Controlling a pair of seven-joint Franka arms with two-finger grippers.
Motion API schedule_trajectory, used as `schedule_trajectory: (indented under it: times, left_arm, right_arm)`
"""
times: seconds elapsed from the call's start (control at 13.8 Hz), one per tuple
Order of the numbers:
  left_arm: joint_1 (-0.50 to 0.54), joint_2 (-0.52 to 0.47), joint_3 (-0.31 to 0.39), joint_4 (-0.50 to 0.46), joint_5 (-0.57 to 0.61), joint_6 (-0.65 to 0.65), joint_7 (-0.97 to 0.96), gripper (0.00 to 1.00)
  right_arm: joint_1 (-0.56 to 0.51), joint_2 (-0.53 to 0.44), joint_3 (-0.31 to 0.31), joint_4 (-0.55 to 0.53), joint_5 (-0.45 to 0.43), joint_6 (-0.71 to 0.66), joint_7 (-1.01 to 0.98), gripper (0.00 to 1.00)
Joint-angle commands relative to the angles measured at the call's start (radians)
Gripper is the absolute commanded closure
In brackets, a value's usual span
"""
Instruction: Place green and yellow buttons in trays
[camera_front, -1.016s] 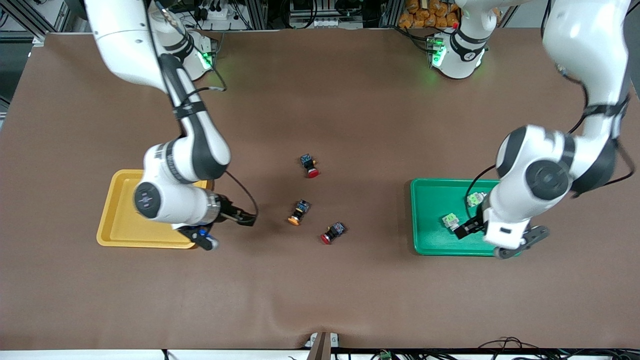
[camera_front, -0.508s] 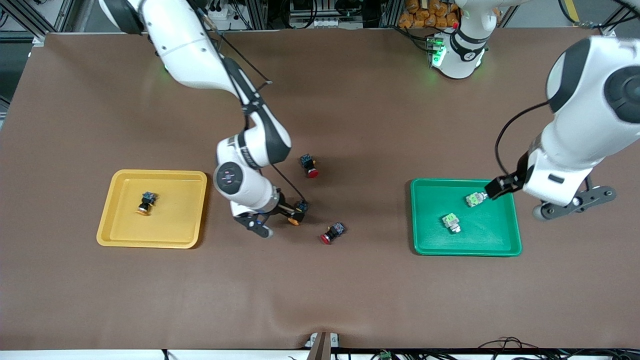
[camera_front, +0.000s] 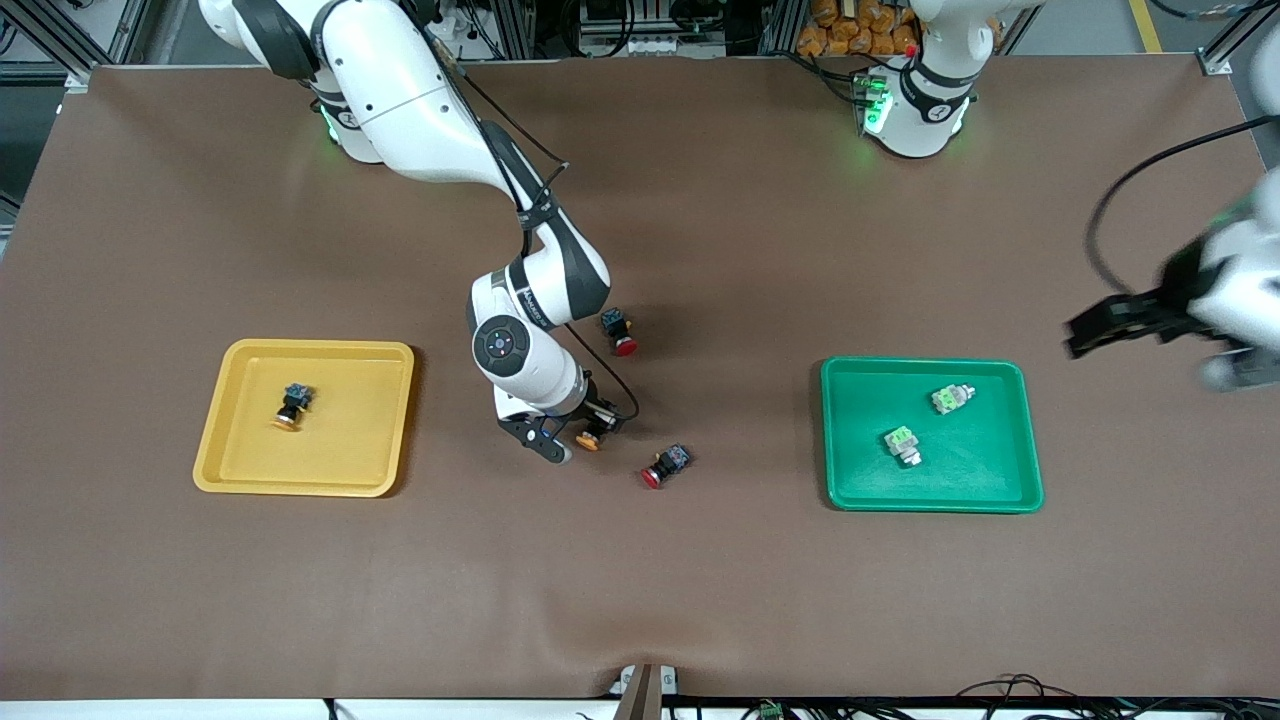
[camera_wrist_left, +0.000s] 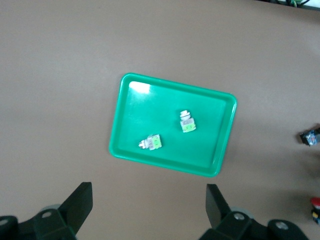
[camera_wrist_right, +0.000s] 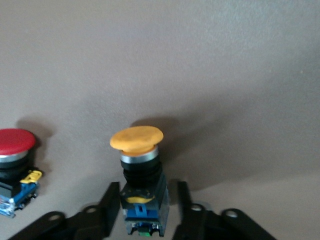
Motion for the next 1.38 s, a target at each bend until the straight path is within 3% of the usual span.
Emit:
schedule_trajectory:
  times: [0.0, 0.15, 0.36, 0.44, 0.51, 0.73, 1.16, 1.31]
  left_arm:
    - [0.061, -0.054, -0.004, -0.005, -0.029, -0.044, 0.073, 0.00]
    - [0.064, -0.068, 0.001, -0.007, -0.020, -0.046, 0.072, 0.00]
    - [0.065, -0.068, 0.005, -0.007, -0.012, -0.049, 0.072, 0.00]
    - [0.067, -0.068, 0.005, -0.005, -0.013, -0.049, 0.072, 0.00]
    - [0.071, -0.066, 0.013, -0.005, -0.017, -0.049, 0.072, 0.00]
    - [0.072, -0.068, 0.016, -0.005, -0.017, -0.049, 0.072, 0.00]
    - [0.070, -0.094, 0.007, -0.011, -0.029, -0.056, 0.075, 0.00]
    - [0.062, -0.094, 0.002, -0.011, -0.030, -0.082, 0.067, 0.00]
  right_arm:
    - [-0.011, 0.006, -0.006, 0.029, 0.013, -0.018, 0.009, 1.00]
    - [-0.043, -0.008, -0.010, 0.046, 0.009, -0.061, 0.006, 1.00]
    - [-0.127, -0.017, -0.035, 0.139, -0.011, -0.307, -0.003, 1.00]
    - [-0.144, -0.023, -0.057, 0.150, -0.054, -0.366, -0.017, 1.00]
    - [-0.157, -0.052, -0.087, 0.140, -0.097, -0.412, -0.061, 1.00]
    - [-0.258, -0.095, -0.103, 0.120, -0.110, -0.578, -0.303, 1.00]
    - [-0.482, -0.181, -0.108, -0.067, -0.104, -0.574, -0.806, 1.00]
    - [-0.506, -0.183, -0.108, -0.115, -0.102, -0.531, -0.900, 1.00]
